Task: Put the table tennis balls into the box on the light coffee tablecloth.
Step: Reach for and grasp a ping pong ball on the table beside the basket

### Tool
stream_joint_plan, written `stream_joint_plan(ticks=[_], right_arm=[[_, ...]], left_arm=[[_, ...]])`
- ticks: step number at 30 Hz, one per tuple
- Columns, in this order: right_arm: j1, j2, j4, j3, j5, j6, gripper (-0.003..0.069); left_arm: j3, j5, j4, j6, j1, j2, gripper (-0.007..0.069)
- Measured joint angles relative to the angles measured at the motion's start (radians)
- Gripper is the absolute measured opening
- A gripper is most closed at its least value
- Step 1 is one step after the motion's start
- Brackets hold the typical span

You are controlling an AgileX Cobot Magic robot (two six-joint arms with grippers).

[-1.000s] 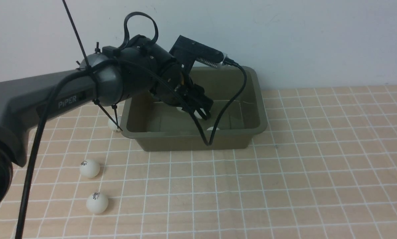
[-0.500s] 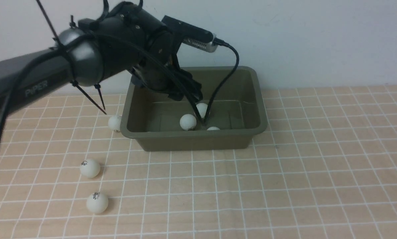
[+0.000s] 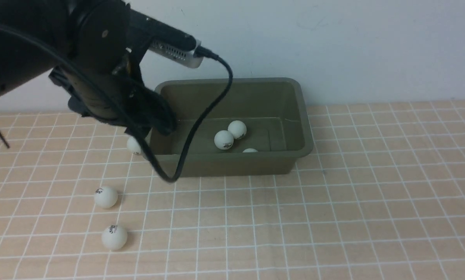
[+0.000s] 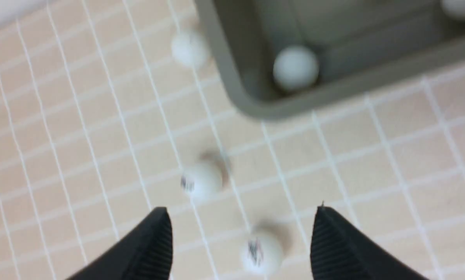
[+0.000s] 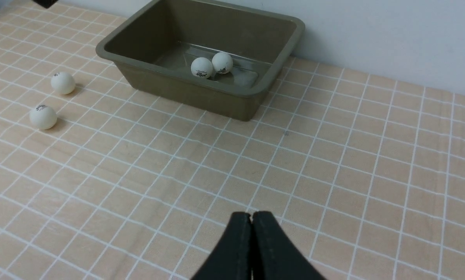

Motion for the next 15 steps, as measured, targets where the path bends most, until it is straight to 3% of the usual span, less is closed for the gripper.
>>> stream_joint_plan(ticks=[9,15], right_arm=[[0.0,0.0,0.008,0.0,0.005,-0.001,-0.0016],[0.0,0.0,0.04,0.0,0.021,-0.003,-0.0016]], left_arm=[[0.321,-0.109,-0.055,-0.057,0.0,-0.146,0.0394],[0.489,-0.29,-0.084,-0.089,0.003,-0.157,0.0394]])
